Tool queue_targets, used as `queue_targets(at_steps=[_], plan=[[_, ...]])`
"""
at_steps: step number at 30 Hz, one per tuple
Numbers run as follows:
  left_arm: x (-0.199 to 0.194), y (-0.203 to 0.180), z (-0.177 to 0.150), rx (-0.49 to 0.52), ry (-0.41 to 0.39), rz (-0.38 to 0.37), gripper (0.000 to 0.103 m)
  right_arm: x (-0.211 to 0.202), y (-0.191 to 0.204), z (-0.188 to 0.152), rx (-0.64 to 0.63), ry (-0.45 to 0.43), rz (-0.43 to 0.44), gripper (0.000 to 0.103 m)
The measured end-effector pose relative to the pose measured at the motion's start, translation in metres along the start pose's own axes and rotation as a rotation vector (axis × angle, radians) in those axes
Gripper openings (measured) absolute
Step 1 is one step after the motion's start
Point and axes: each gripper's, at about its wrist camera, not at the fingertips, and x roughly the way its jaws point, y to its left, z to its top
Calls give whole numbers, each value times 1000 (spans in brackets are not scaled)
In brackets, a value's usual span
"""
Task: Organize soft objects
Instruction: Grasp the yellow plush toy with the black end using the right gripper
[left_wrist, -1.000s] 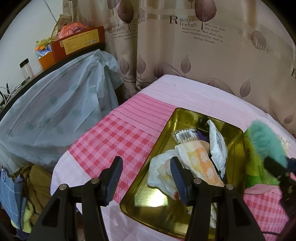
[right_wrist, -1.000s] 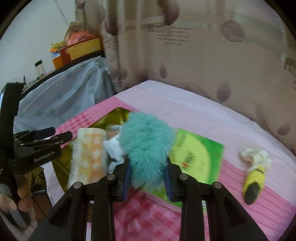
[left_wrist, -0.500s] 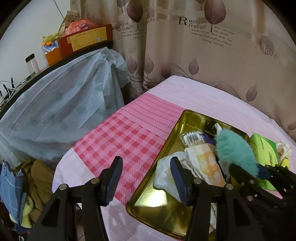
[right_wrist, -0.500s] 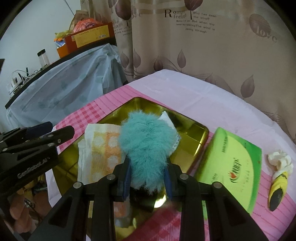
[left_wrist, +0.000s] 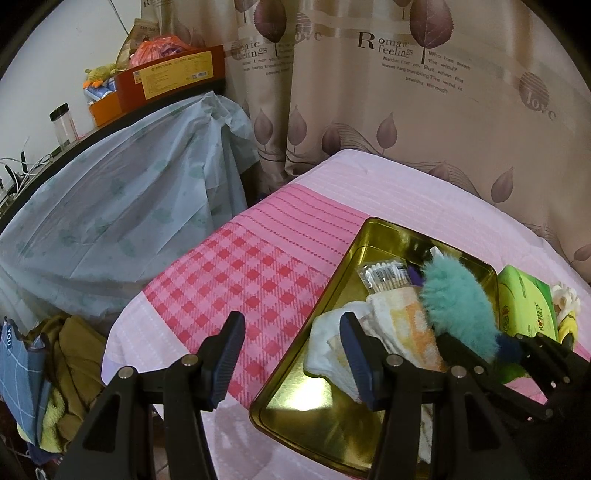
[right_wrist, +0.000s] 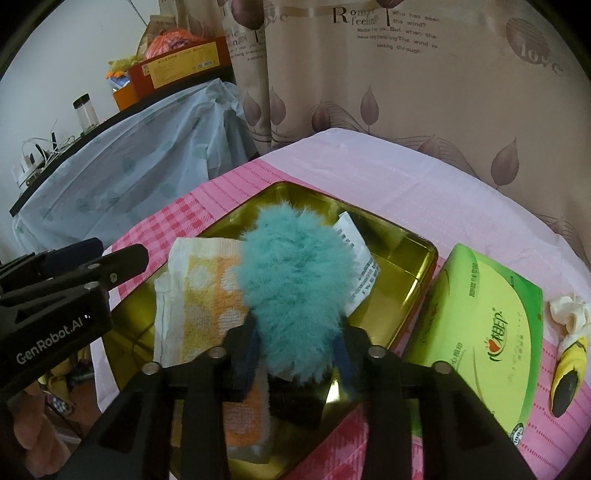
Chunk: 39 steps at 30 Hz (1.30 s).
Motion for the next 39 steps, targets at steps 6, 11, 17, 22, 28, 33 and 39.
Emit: queue_targets(at_steps=[6,11,17,22,28,33,39], plan=[[0,-1,-1,-4,0,-2,55,-10,-1,0,-2,-27,-8,67],[-1,0,-1,-2,-3,-1,55,-28,-5,2,4,-59,-13,72],[-1,-1,-2,4,-4,3,55,-64,-31,4,43,-125,-47,75],[-1,-3,-2,11,-4,2,55,-88,-69,-3,81,-156,-135,78],[-2,-8,-2,33,-7,5,55,-102,-137,-25,182,-118,-252,78],[-2,-12,-3,49,-12,11,55,-98,-189,-50,267,-65,-351,78],[-3,-13,-3,51,-12,13,55,-80,-226,-71,351,-7,-404,78]])
